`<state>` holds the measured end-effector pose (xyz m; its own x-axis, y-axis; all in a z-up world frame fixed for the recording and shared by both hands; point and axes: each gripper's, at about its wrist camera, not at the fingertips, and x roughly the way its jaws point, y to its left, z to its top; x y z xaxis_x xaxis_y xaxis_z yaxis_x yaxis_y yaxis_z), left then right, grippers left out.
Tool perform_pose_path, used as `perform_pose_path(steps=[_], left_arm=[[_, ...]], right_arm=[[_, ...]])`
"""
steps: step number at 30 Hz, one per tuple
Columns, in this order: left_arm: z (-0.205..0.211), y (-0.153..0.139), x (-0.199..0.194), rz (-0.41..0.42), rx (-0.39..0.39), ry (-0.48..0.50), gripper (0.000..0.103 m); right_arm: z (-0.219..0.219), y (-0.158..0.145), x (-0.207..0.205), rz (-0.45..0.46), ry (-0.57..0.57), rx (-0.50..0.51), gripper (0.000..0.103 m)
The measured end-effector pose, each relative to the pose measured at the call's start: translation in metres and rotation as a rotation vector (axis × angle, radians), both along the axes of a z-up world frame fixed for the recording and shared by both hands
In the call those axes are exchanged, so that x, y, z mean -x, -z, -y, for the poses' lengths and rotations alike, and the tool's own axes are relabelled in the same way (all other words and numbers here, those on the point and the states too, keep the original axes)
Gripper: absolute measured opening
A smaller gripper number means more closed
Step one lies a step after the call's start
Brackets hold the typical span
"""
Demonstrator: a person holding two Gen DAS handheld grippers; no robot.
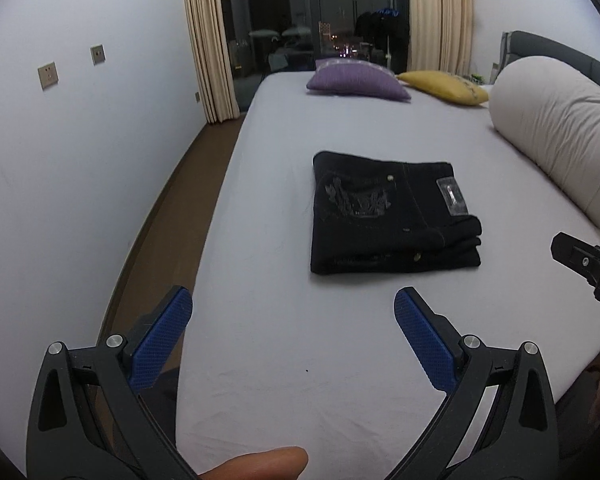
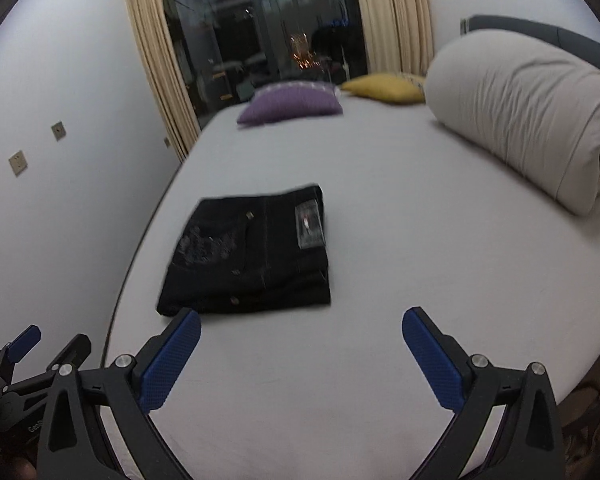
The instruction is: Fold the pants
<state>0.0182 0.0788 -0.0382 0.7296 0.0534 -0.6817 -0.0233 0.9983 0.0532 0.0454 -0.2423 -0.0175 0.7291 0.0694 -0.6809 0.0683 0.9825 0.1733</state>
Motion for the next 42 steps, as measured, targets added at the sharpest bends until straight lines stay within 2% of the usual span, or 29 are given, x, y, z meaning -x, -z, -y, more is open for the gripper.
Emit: perform_pose_path(steps=[9, 19, 42], left_arm=[[0.003, 0.030, -0.044, -0.077, 0.018, 0.017, 0.103], [-0.002, 0.032, -0.043, -0.107, 0.031, 0.018, 0.103], [0.000, 0.032, -0.041, -0.112, 0.035, 0.027, 0.103]], right_arm=[[-0.012, 0.005, 0.002, 0.010, 0.003, 0.082, 0.103], [-0.014, 0.004, 0.002, 0.015, 0.001, 0.094, 0.103], [-0.015, 0.007, 0.003, 0.016, 0.000, 0.102, 0.103]])
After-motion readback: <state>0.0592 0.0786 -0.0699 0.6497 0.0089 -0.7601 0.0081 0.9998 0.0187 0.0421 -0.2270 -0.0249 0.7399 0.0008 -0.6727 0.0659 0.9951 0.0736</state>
